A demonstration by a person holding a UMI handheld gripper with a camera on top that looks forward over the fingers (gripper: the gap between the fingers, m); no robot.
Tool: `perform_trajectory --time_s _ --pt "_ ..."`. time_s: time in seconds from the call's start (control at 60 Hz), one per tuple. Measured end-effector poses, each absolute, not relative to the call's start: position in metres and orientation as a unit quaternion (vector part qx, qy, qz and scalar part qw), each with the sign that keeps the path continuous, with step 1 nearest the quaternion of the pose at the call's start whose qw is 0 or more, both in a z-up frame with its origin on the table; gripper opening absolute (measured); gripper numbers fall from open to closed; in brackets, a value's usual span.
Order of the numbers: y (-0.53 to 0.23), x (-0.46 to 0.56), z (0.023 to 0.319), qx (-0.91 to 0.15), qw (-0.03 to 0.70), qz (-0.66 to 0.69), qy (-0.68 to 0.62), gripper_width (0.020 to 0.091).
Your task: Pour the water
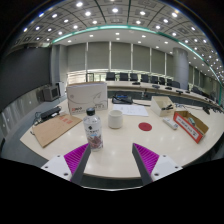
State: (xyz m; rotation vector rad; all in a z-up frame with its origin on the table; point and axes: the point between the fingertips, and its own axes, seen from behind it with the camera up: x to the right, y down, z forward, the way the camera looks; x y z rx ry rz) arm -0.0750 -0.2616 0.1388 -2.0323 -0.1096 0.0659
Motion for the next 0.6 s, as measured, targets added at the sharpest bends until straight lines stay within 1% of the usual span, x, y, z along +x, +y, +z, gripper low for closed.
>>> perform_trajectory --time_s 0.117,0.267,0.35,0.4,0.5,0.533,0.55,0.6 --pt "-0.223 -0.124 0.117 -0.845 0.531 0.04 -0.043 0.0859" --pt "-0.166 -0.158 0.087 -0.835 0.548 0.029 -0.035 0.086" --pt "-0.136 -0.166 0.07 -0.83 0.556 0.017 -0.029 0.084" --pt "-0.124 -0.167 0.065 -0.828 0.561 0.012 -0.024 0.0803" --pt "-0.102 -0.162 0.053 -0.824 0.567 -0.004 -0.019 0.07" --pt "-0.101 -0.161 0.051 -0.822 0.569 -0.008 -0.019 0.0633" --pt "-0.1 -0.161 0.05 -0.822 0.568 -0.01 -0.019 0.0566" --pt "-0.099 -0.16 0.052 -0.819 0.574 -0.011 -0.016 0.0552"
